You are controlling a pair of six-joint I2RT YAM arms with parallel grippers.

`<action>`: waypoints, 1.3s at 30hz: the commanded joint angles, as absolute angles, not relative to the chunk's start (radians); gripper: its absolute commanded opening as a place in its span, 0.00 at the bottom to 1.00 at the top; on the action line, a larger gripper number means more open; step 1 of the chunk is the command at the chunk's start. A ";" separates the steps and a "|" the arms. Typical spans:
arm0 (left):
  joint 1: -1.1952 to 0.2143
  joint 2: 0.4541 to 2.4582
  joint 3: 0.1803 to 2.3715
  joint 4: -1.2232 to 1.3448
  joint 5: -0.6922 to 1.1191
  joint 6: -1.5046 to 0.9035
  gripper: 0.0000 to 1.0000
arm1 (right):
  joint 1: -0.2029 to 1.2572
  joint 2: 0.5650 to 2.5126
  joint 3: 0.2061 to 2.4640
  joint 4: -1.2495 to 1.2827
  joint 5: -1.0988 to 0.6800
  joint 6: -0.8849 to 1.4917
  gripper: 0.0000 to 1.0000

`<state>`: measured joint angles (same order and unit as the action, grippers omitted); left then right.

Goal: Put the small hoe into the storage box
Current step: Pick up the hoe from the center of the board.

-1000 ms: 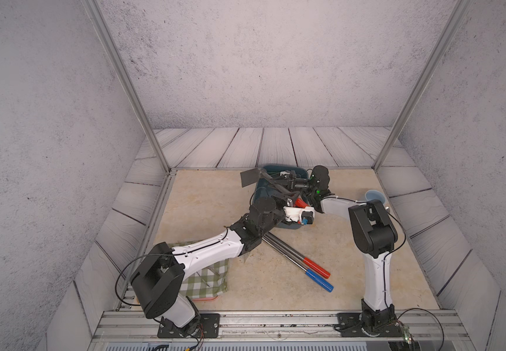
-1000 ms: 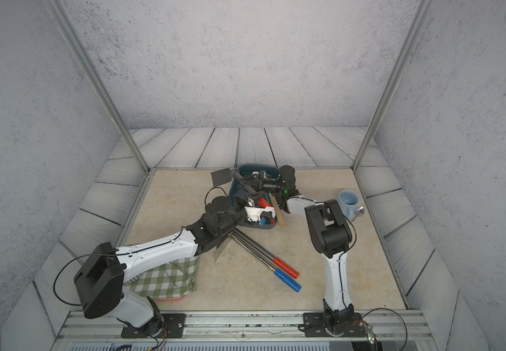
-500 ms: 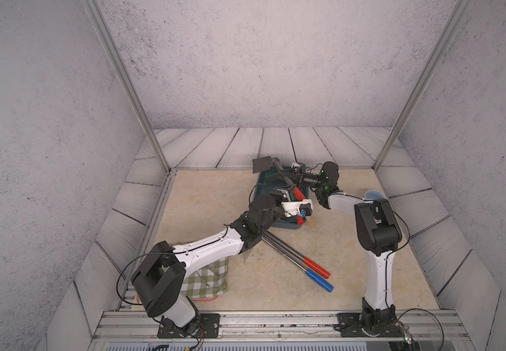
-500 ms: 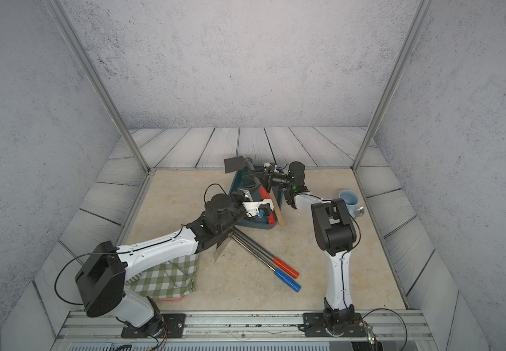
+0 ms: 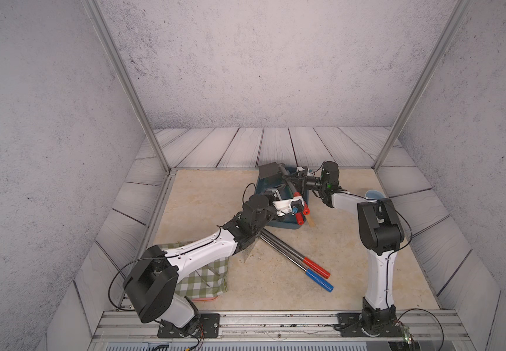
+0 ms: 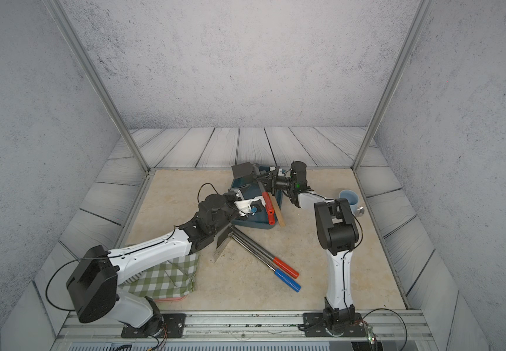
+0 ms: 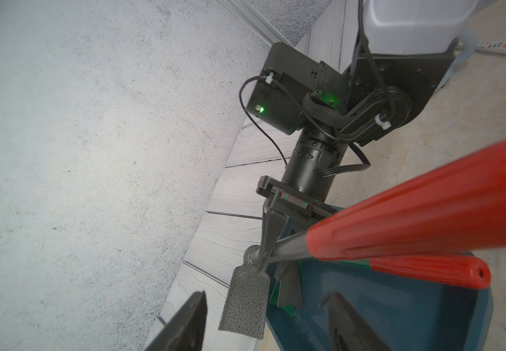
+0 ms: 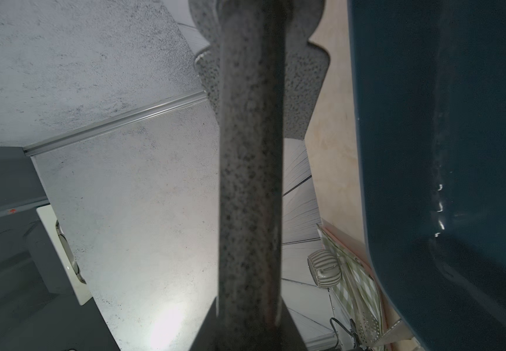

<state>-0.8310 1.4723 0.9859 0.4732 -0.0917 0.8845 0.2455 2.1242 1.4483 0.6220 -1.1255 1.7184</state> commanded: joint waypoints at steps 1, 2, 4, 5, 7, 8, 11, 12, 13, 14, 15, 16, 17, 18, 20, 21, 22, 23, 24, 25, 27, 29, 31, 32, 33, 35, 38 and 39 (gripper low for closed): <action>-0.817 1.436 0.953 0.472 -0.109 0.826 0.65 | 0.243 2.065 1.509 0.546 -1.154 1.570 0.00; -0.813 1.431 0.947 0.468 -0.118 0.814 0.65 | 0.242 2.067 1.511 0.531 -1.150 1.554 0.00; -0.806 1.418 0.942 0.464 -0.146 0.773 0.65 | 0.241 2.072 1.519 0.522 -1.148 1.539 0.00; -0.803 1.405 0.939 0.461 -0.161 0.737 0.65 | 0.240 2.074 1.526 0.504 -1.148 1.523 0.00; -0.795 1.379 0.941 0.425 -0.173 0.672 0.65 | 0.239 2.074 1.545 0.404 -1.144 1.440 0.00; -0.794 1.364 0.944 0.399 -0.180 0.637 0.65 | 0.238 2.071 1.562 0.336 -1.139 1.381 0.00; -0.791 1.325 0.950 0.334 -0.184 0.557 0.65 | 0.235 2.061 1.599 0.154 -1.121 1.220 0.00; -0.792 1.314 0.950 0.325 -0.189 0.537 0.65 | 0.234 2.059 1.607 0.112 -1.111 1.180 0.00; -0.791 1.301 0.949 0.312 -0.195 0.516 0.66 | 0.232 2.059 1.618 0.067 -1.104 1.138 0.00; -0.790 1.290 0.948 0.298 -0.201 0.497 0.66 | 0.230 2.062 1.628 0.042 -1.100 1.110 0.00; -0.789 1.281 0.948 0.283 -0.203 0.482 0.66 | 0.227 2.067 1.632 0.032 -1.102 1.096 0.00; -0.791 1.270 0.949 0.265 -0.210 0.464 0.66 | 0.223 2.072 1.636 0.026 -1.104 1.085 0.00; -0.789 1.259 0.947 0.249 -0.219 0.448 0.67 | 0.221 2.077 1.634 0.036 -1.107 1.085 0.00; -0.789 1.250 0.942 0.240 -0.227 0.433 0.67 | 0.217 2.080 1.634 0.032 -1.108 1.074 0.00; -0.789 1.232 0.944 0.209 -0.242 0.414 0.68 | 0.210 2.083 1.639 -0.007 -1.100 1.034 0.00; -0.789 1.224 0.948 0.188 -0.250 0.404 0.68 | 0.209 2.085 1.635 -0.013 -1.091 1.022 0.00; -0.788 1.216 0.947 0.180 -0.261 0.397 0.68 | 0.208 2.088 1.637 -0.020 -1.087 1.013 0.00; -0.788 1.207 0.945 0.174 -0.265 0.388 0.68 | 0.209 2.099 1.649 -0.041 -1.087 0.994 0.00; -0.789 1.198 0.946 0.171 -0.271 0.381 0.69 | 0.207 2.111 1.668 -0.074 -1.084 0.969 0.00; -0.789 1.192 0.946 0.168 -0.277 0.369 0.69 | 0.207 2.120 1.683 -0.104 -1.077 0.948 0.00; -0.788 1.182 0.942 0.168 -0.294 0.361 0.70 | 0.206 2.136 1.698 -0.117 -1.068 0.939 0.00; -0.788 1.179 0.932 0.182 -0.313 0.368 0.71 | 0.207 2.155 1.715 -0.105 -1.071 0.952 0.00; -0.788 1.185 0.923 0.195 -0.324 0.372 0.71 | 0.206 2.172 1.734 -0.125 -1.063 0.943 0.00; -0.788 1.192 0.923 0.192 -0.323 0.369 0.71 | 0.206 2.181 1.743 -0.137 -1.063 0.939 0.00; -0.788 1.195 0.924 0.188 -0.321 0.363 0.71 | 0.207 2.186 1.746 -0.140 -1.062 0.937 0.00; -0.788 1.205 0.923 0.187 -0.322 0.349 0.71 | 0.206 2.195 1.746 -0.142 -1.057 0.934 0.00; -0.788 1.218 0.931 0.175 -0.328 0.343 0.72 | 0.206 2.207 1.750 -0.155 -1.053 0.922 0.00; -0.787 1.222 0.932 0.171 -0.331 0.338 0.72 | 0.208 2.211 1.750 -0.156 -1.052 0.922 0.00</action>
<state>-0.7929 1.2129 0.9356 0.1776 -0.3119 0.3649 0.2100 2.2177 1.7222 -0.1623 -1.0355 0.9554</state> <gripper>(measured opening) 0.716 0.251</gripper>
